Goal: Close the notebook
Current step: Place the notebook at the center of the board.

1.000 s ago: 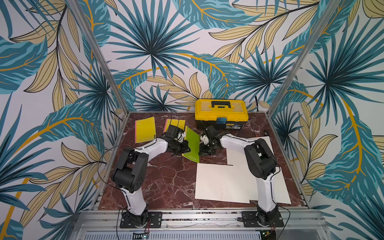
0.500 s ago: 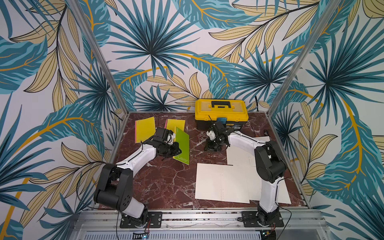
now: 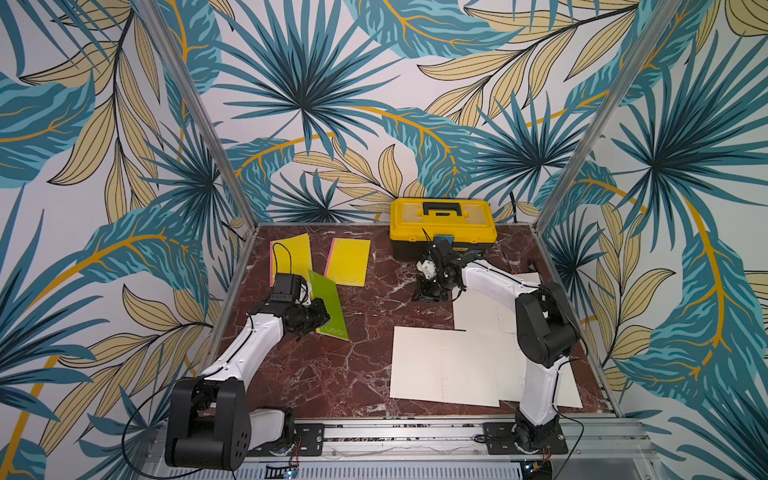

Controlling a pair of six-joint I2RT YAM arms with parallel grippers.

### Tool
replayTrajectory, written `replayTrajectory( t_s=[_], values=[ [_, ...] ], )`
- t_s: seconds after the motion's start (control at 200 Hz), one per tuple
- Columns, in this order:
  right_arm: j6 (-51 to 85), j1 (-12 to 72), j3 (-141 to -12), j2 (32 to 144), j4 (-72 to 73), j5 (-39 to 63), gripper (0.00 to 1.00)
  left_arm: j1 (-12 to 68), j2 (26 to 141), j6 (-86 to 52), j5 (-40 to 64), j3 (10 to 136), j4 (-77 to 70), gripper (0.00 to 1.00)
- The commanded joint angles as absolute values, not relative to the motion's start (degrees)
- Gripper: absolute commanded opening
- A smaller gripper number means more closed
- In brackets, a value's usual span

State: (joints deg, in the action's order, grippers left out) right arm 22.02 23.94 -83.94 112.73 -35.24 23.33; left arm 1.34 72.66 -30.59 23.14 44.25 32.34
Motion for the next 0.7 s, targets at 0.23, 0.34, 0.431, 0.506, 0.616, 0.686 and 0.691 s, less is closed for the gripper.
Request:
replayTrajectory(
  t_s=[0.23, 0.34, 0.431, 0.506, 0.616, 0.686, 0.691],
  values=[
    [21.42, 23.8, -86.14, 114.96, -36.77, 28.68, 0.19, -4.72, 74.15, -26.31, 22.5, 44.42, 34.71, 0.08],
    [22.03, 24.29, -86.12, 114.87, -36.09, 29.94, 0.2, -5.73, 75.12, -25.88, 22.07, 45.16, 35.67, 0.15],
    [22.47, 25.32, -86.77, 115.08, -35.7, 30.54, 0.21, -6.14, 74.82, -26.08, 21.61, 45.11, 36.04, 0.26],
    [23.09, 26.39, -87.89, 115.6, -35.64, 30.85, 0.21, -6.21, 74.15, -26.35, 20.33, 45.16, 36.61, 0.31],
    [24.09, 28.83, -90.55, 116.99, -35.64, 31.53, 0.24, -6.57, 72.69, -27.13, 17.16, 45.29, 38.22, 0.38],
    [24.57, 30.39, -92.51, 118.29, -35.74, 32.21, 0.27, -6.93, 71.62, -27.72, 15.34, 45.29, 39.15, 0.43],
    [24.64, 30.44, -92.66, 118.38, -35.67, 32.23, 0.27, -6.89, 71.54, -27.75, 15.18, 45.32, 39.22, 0.43]
  ],
)
